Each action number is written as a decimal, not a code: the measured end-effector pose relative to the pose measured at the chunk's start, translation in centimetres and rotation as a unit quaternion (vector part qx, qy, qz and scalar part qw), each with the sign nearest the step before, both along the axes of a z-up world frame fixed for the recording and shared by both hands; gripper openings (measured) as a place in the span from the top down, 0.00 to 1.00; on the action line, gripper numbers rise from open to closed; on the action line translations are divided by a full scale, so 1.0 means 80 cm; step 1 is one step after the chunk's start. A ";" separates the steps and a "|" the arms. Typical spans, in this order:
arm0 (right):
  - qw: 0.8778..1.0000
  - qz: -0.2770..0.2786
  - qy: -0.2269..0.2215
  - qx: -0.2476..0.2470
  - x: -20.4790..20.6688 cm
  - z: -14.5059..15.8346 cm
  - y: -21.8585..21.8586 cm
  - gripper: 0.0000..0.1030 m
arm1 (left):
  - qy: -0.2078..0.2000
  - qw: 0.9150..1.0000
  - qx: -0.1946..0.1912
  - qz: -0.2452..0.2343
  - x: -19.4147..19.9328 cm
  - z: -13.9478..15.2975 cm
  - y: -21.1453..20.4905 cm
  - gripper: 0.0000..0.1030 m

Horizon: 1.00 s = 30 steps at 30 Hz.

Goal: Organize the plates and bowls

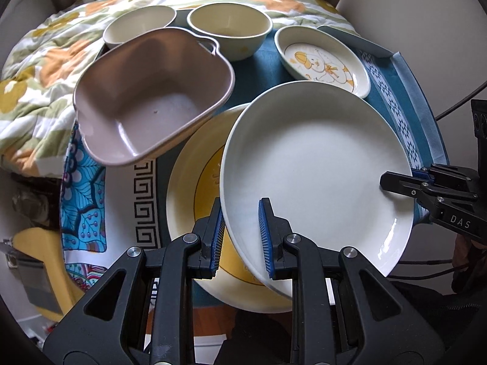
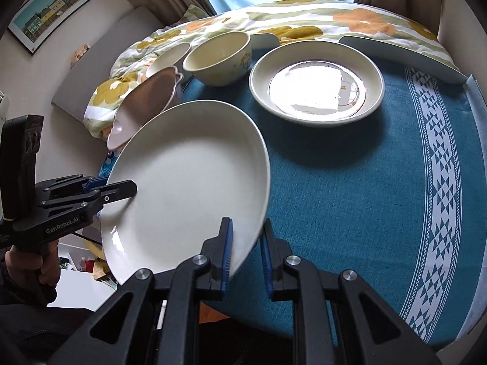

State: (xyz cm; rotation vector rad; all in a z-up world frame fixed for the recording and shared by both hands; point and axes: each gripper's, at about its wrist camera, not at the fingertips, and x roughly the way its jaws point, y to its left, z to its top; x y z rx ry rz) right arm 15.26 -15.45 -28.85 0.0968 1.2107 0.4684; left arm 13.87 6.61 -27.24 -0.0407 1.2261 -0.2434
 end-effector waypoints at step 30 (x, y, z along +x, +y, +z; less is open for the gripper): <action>0.994 0.035 -0.029 -0.103 0.008 -0.016 0.042 0.84 | -0.058 0.981 0.177 -0.058 0.001 -0.020 -0.067 0.82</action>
